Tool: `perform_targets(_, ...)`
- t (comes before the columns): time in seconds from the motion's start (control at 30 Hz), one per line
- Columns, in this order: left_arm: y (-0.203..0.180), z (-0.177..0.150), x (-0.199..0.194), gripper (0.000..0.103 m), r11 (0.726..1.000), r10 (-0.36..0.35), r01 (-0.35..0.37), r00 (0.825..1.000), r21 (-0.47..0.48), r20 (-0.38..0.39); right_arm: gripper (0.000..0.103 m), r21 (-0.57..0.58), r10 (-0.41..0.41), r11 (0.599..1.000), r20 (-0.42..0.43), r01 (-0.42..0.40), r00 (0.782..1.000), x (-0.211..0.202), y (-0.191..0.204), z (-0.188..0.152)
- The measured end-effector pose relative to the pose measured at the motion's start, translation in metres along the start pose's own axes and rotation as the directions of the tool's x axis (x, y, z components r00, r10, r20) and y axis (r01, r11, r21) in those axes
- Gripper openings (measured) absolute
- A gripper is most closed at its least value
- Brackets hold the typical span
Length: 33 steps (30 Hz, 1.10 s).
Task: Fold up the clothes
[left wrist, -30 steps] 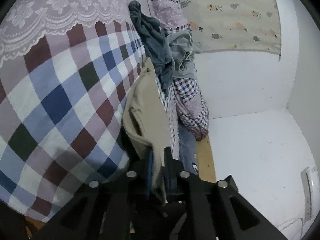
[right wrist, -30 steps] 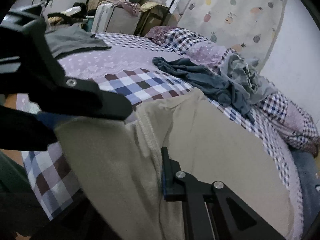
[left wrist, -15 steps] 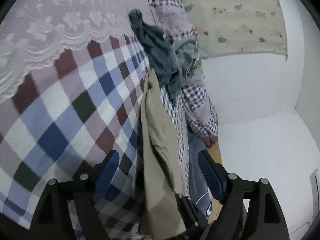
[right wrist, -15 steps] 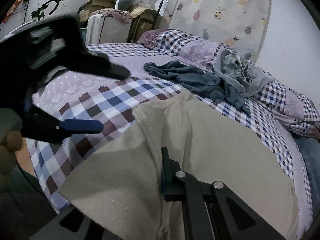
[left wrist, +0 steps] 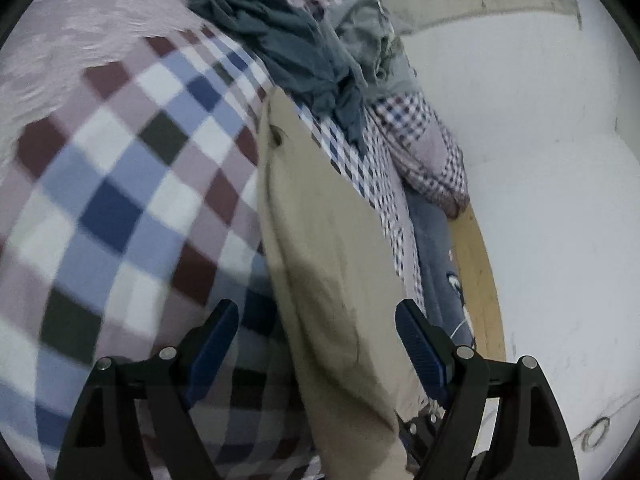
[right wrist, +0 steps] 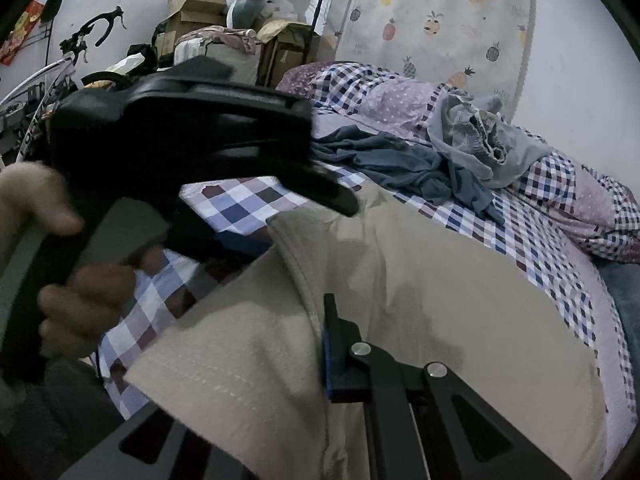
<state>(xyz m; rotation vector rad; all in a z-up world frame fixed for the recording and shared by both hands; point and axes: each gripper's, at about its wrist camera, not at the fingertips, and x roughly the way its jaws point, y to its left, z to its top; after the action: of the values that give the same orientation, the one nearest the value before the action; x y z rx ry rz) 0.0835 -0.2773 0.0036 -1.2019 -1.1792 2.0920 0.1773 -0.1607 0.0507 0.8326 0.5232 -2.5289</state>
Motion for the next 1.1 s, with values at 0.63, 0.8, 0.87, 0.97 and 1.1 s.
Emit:
perform_targets(0.63,-0.008,0.122,0.068,0.083,0.998,0.012,-0.005,0.994,0.061,-0.112,0.003,0.022,0.032,0.999,-0.014,-0.032,0.999,-0.011,-0.002,0.004)
perform_targets(0.8,-0.013,0.140,0.080,0.071,0.996,0.048,-0.036,0.990,0.086,-0.133,0.003,0.027,0.036,0.999,-0.021,-0.035,0.999,-0.017,-0.002,0.006)
perform_targets(0.87,-0.010,0.144,0.081,0.060,0.996,0.055,-0.044,0.990,0.081,-0.132,0.003,0.025,0.037,0.999,-0.023,-0.036,0.999,-0.020,-0.002,0.006)
perform_targets(0.97,0.000,0.149,0.083,0.038,0.996,0.069,-0.062,0.988,0.059,-0.134,0.003,0.024,0.035,0.999,-0.027,-0.034,0.999,-0.024,-0.002,0.006)
perform_targets(1.1,0.010,0.150,0.084,0.016,0.996,0.088,-0.084,0.989,0.035,-0.117,0.003,0.022,0.031,0.999,-0.035,-0.030,0.999,-0.027,-0.002,0.005)
